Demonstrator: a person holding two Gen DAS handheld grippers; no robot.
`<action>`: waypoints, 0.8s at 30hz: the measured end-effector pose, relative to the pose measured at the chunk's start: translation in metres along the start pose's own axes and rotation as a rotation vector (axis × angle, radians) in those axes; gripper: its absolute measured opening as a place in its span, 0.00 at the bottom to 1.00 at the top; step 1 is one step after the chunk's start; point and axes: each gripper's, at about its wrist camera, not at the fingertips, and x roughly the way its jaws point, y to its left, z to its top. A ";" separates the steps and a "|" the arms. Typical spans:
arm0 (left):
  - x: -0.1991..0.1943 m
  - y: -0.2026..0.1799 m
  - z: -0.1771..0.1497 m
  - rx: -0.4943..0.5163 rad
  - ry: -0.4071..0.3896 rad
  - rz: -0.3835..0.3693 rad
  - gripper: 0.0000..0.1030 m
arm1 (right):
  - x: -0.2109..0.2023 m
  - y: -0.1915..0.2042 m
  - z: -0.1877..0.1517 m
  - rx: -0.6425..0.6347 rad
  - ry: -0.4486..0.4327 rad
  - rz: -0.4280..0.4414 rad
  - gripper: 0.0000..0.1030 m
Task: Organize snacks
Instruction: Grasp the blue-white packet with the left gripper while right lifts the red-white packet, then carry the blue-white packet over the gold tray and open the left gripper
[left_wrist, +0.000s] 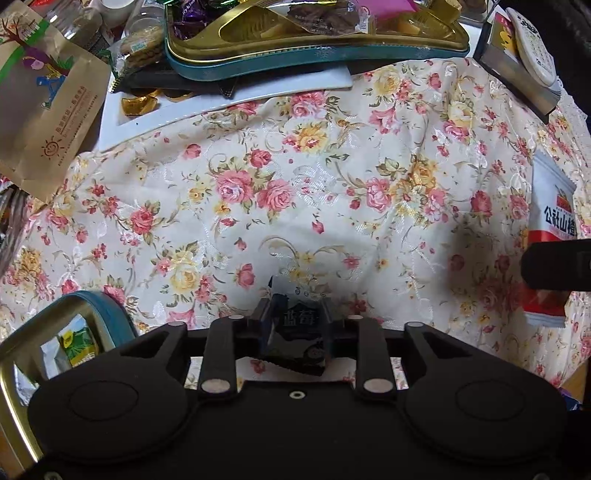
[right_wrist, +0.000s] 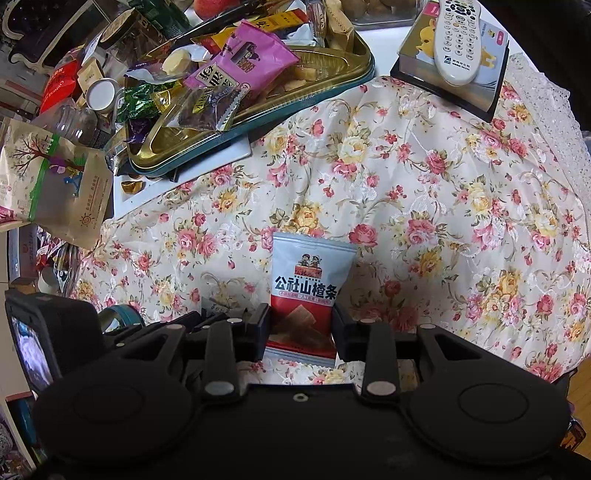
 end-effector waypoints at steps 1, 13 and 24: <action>0.003 0.000 0.000 -0.002 0.015 -0.011 0.47 | 0.000 0.000 0.000 0.001 0.000 0.000 0.36; 0.003 -0.002 0.004 -0.073 0.030 0.021 0.40 | -0.002 0.000 0.000 0.002 -0.005 0.000 0.36; -0.048 0.024 0.003 -0.226 -0.010 0.088 0.40 | 0.001 0.012 -0.003 -0.025 -0.004 -0.010 0.36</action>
